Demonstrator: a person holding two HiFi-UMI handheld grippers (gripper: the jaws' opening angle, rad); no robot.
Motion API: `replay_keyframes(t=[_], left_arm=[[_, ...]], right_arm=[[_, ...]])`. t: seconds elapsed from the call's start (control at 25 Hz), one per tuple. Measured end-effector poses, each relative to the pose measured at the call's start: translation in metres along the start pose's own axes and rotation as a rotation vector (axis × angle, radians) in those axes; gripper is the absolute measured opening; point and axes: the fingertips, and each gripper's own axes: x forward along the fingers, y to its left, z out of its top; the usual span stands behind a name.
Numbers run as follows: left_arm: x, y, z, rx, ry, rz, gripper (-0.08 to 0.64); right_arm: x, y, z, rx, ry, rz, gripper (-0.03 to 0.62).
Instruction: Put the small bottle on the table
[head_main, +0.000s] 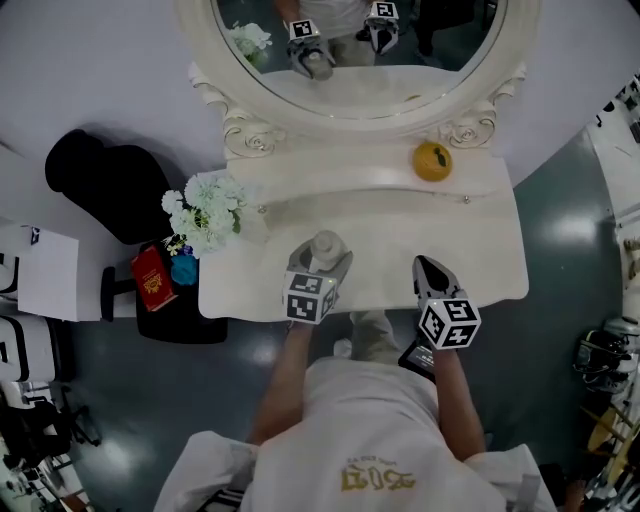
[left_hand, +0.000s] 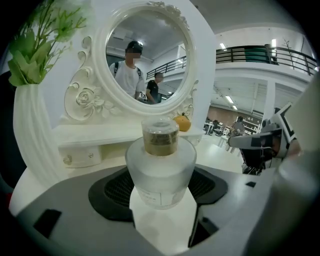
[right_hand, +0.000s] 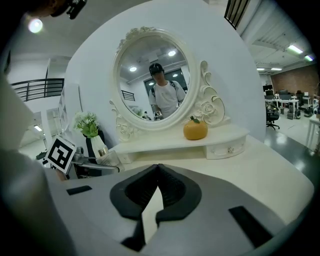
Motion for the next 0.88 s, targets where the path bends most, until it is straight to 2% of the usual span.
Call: replay_keyframes(t=[0.16, 0.36, 0.64, 0.88], left_arm=[[0.014, 0.002, -0.01, 0.002, 0.037, 0.001, 0.342], [0.033, 0.003, -0.024, -0.003, 0.075, 0.0, 0.341], [0.056, 0.008, -0.036, 0.018, 0.125, 0.009, 0.342], [0.075, 0.011, -0.048, 0.023, 0.151, 0.008, 0.342]], right_arm=[[0.01, -0.008, -0.013, -0.025, 0.038, -0.001, 0.012], [0.017, -0.021, -0.023, 0.025, 0.057, 0.008, 0.012], [0.029, -0.033, -0.027, 0.029, 0.078, 0.017, 0.012], [0.033, -0.043, -0.024, 0.066, 0.045, 0.017, 0.012]])
